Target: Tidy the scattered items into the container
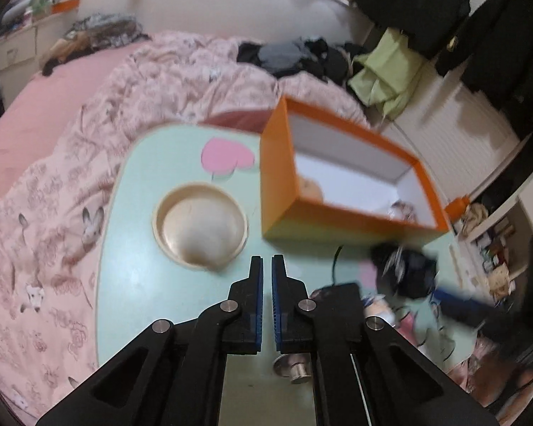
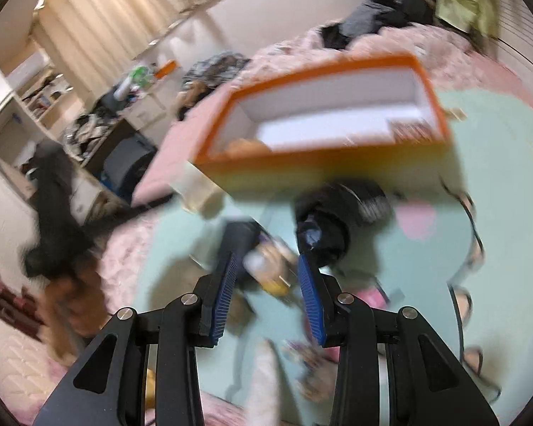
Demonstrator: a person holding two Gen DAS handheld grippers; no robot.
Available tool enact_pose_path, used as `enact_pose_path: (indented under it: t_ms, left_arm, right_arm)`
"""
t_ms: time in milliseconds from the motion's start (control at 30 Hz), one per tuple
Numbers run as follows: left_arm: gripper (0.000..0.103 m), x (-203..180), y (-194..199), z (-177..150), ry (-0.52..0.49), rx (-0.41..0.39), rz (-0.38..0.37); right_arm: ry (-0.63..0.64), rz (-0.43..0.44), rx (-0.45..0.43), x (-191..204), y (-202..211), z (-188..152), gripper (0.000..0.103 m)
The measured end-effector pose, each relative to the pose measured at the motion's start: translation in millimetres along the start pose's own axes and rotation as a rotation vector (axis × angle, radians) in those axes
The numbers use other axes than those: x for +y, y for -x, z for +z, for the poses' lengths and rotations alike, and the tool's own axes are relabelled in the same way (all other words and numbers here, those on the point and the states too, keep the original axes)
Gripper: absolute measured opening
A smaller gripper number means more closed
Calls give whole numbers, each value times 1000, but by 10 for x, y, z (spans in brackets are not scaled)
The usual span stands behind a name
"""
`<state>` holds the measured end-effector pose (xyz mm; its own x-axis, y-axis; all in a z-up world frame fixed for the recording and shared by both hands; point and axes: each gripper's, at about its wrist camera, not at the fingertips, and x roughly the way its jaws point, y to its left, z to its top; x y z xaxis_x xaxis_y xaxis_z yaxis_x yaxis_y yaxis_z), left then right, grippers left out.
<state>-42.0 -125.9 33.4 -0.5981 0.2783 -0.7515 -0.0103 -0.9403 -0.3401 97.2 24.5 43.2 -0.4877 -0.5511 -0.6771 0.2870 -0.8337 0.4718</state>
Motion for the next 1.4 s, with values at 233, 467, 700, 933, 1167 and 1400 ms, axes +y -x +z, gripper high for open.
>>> enact_pose_path:
  t_ms: [233,467,700,933,1167,1400]
  left_arm:
    - [5,83,-70,-105,26,26,-61]
    - [42,638,335,116,211,-148,9]
    - [48,659,-9,231,175,-82,108]
    - [29,547,-175,336,162,-69,83]
    - [20,450,-128,333,148,-84,37]
    - [20,155,429,183,35,-121,-47]
  right_arm:
    - [-11,9,105,213,-430,814,38]
    - [-76,-39,256,189,-1073,1090,38]
    - [-48,-142,343,191,-1477,1081,45]
    - [-111,-98,360,-9,-1543,1054,46]
    - [-161,-12,204,-170,-958,1096,45]
    - [-90,14,49,-130,106,807,47]
